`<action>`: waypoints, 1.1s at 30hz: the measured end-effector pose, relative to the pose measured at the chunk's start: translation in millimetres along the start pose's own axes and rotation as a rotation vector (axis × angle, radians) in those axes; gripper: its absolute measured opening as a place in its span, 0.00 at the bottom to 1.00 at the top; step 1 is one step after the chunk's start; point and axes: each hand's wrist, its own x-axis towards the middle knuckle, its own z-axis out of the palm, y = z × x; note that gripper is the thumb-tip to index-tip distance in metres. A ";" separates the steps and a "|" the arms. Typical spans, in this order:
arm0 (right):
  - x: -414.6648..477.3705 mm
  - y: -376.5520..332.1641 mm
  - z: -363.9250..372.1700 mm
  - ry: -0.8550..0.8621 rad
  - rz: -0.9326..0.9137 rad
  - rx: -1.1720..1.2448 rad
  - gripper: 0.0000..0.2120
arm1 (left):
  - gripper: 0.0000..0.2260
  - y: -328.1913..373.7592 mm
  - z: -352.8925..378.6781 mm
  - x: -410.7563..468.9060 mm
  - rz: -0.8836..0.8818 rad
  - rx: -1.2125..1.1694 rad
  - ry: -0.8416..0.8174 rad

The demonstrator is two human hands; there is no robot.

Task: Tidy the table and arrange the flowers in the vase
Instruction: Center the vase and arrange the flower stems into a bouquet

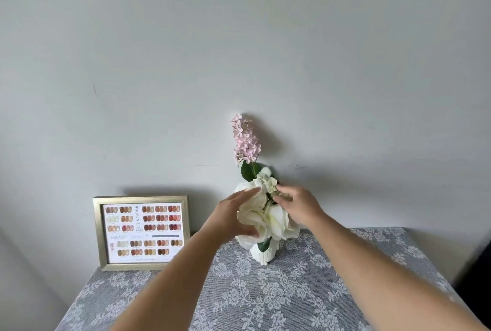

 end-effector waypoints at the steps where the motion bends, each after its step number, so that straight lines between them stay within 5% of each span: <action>1: -1.7 0.4 1.6 0.012 -0.013 -0.037 0.17 | 0.44 0.8 1.1 0.8 0.000 0.002 -0.002; 7: -6.9 -0.9 -2.7 0.050 -0.008 -0.133 0.17 | 0.49 -0.3 0.7 -3.4 -0.031 0.045 0.013; 12: -14.0 -3.3 -19.7 0.344 -0.123 -0.232 0.18 | 0.55 -0.8 -6.5 -13.4 -0.051 0.197 0.074; 19: -26.5 5.9 -1.2 -0.026 -0.147 -0.038 0.38 | 0.55 -5.5 -4.2 -23.7 0.054 0.370 -0.006; 27: -33.9 10.4 12.1 0.007 -0.150 -0.074 0.37 | 0.51 -4.1 -1.4 -18.8 0.031 0.263 0.023; 33: -46.5 10.8 11.1 0.223 -0.090 0.044 0.32 | 0.49 -8.2 8.4 -32.4 -0.058 0.152 0.200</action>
